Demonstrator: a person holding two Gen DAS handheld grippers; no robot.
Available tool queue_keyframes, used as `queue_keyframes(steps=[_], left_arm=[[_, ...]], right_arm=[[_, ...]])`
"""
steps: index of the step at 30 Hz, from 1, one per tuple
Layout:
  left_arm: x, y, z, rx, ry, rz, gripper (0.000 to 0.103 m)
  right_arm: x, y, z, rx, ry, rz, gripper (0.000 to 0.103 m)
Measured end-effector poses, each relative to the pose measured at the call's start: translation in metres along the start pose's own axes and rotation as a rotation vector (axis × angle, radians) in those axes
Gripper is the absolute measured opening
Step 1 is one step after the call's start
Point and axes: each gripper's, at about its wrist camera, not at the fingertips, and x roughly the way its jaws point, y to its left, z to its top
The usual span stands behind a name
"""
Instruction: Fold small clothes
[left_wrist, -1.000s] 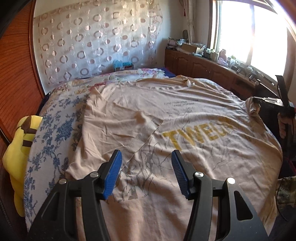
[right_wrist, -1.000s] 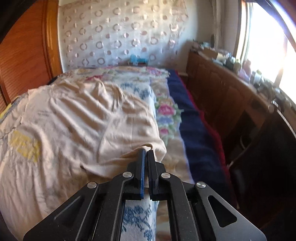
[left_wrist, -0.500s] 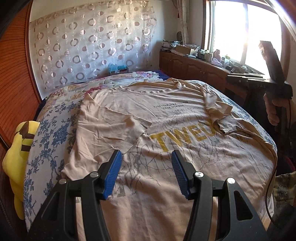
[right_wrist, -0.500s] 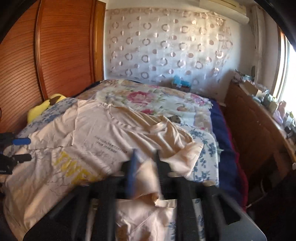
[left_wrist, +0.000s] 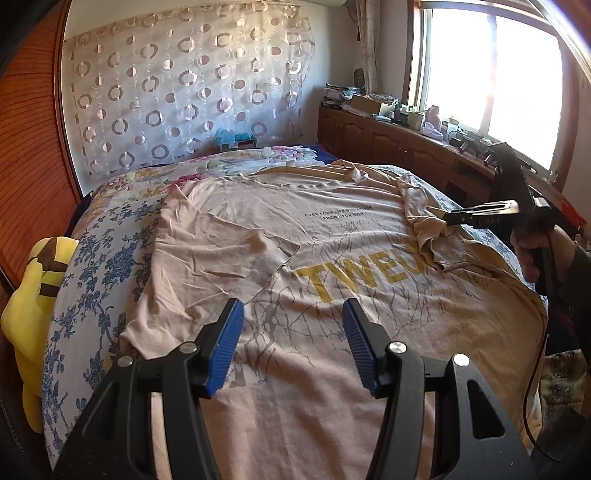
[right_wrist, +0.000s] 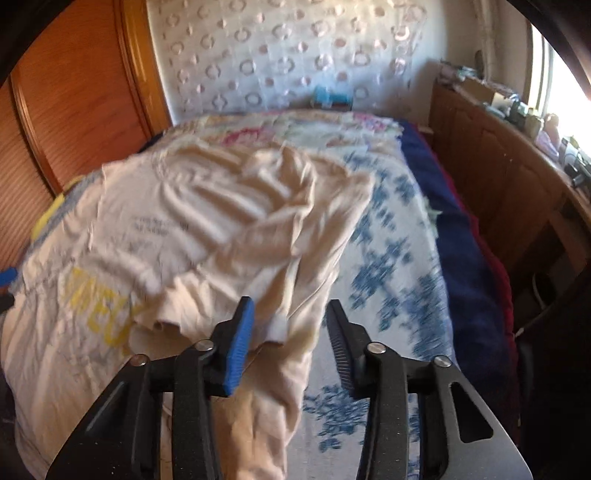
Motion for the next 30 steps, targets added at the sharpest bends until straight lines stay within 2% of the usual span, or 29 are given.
queue_keyframes(steps=[1, 2, 3, 6, 12, 16, 25, 26, 27, 28, 30], left_arm=[[0.0, 0.001, 0.0, -0.003, 0.0, 0.003, 0.055], [0.0, 0.002, 0.0, -0.006, 0.0, 0.004, 0.055], [0.0, 0.003, -0.001, -0.009, 0.0, 0.003, 0.055], [0.001, 0.005, -0.002, -0.017, 0.001, 0.006, 0.055], [-0.001, 0.008, -0.004, -0.021, 0.0, 0.012, 0.055], [-0.004, 0.012, -0.006, -0.029, -0.002, 0.012, 0.055], [-0.004, 0.021, -0.008, -0.043, 0.004, 0.021, 0.055], [-0.004, 0.023, -0.008, -0.044, 0.004, 0.024, 0.055], [-0.005, 0.024, -0.008, -0.046, 0.002, 0.025, 0.055], [-0.006, 0.026, -0.007, -0.049, 0.0, 0.027, 0.055], [-0.006, 0.031, -0.006, -0.058, -0.005, 0.029, 0.055]], right_arm=[[0.003, 0.004, -0.002, -0.012, 0.008, -0.005, 0.022], [0.004, 0.007, -0.003, -0.023, 0.011, -0.005, 0.006], [0.004, 0.011, -0.002, -0.04, 0.009, -0.005, 0.003], [-0.001, 0.02, 0.004, -0.079, -0.018, -0.009, 0.001], [-0.007, 0.044, 0.039, -0.142, -0.071, 0.013, 0.001], [-0.008, 0.059, 0.058, -0.168, -0.096, -0.006, 0.001], [0.016, 0.101, 0.103, -0.16, -0.102, 0.12, 0.001], [0.018, 0.104, 0.108, -0.155, -0.107, 0.132, 0.012], [0.018, 0.106, 0.109, -0.159, -0.112, 0.121, 0.043], [0.018, 0.106, 0.11, -0.162, -0.123, 0.089, 0.056], [0.016, 0.101, 0.108, -0.148, -0.136, 0.078, 0.059]])
